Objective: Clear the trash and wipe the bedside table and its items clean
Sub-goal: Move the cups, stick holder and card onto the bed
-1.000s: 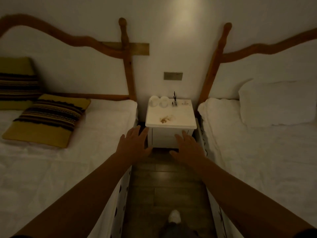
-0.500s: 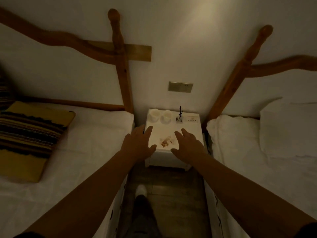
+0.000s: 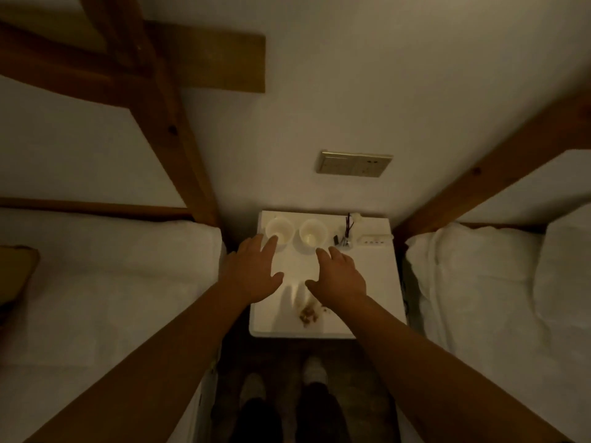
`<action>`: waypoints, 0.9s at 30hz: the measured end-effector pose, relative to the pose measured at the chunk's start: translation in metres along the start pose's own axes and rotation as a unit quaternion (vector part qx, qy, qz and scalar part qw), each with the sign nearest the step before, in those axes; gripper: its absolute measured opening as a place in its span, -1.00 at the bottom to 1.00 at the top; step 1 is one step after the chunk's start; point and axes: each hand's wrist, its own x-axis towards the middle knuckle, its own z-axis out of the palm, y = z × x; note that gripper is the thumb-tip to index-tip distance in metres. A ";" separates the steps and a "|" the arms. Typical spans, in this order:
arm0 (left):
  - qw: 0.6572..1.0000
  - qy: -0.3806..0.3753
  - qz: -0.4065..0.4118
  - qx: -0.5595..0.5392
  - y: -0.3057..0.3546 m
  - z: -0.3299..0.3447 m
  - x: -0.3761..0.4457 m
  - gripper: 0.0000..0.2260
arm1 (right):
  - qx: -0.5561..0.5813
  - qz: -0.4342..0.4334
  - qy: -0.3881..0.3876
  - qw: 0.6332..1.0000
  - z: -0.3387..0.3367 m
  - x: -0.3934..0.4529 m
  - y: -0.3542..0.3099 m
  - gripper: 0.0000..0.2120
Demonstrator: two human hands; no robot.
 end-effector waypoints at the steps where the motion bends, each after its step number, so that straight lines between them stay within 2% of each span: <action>1: 1.000 -0.009 0.002 -0.005 -0.004 0.014 0.019 -0.27 | 0.003 -0.001 -0.004 1.000 0.011 0.023 0.001 -0.33; 4: 1.000 -0.020 -0.008 -0.008 -0.014 0.059 0.068 -0.24 | -0.015 -0.003 -0.005 1.000 0.048 0.090 0.005 -0.33; 8: 0.999 -0.043 -0.006 0.002 -0.025 0.095 0.121 -0.13 | -0.049 0.009 -0.021 0.999 0.081 0.155 0.009 -0.17; 11: 0.996 -0.084 -0.001 0.007 -0.036 0.108 0.168 -0.07 | -0.026 0.038 -0.039 0.998 0.096 0.200 0.015 -0.06; 14: 0.993 -0.118 -0.002 0.023 -0.034 0.118 0.189 -0.10 | -0.010 0.022 -0.038 0.999 0.106 0.225 0.021 -0.11; 19: 0.999 -0.041 -0.011 0.021 -0.025 0.125 0.192 -0.26 | -0.008 -0.013 -0.025 1.000 0.111 0.236 0.031 -0.15; 22: 0.999 -0.037 -0.018 0.012 -0.026 0.125 0.190 -0.25 | -0.002 -0.024 -0.032 0.999 0.107 0.235 0.032 -0.16; 27: 0.993 -0.024 -0.106 -0.039 -0.050 0.118 0.162 -0.23 | -0.042 -0.106 -0.026 0.993 0.095 0.225 0.009 -0.17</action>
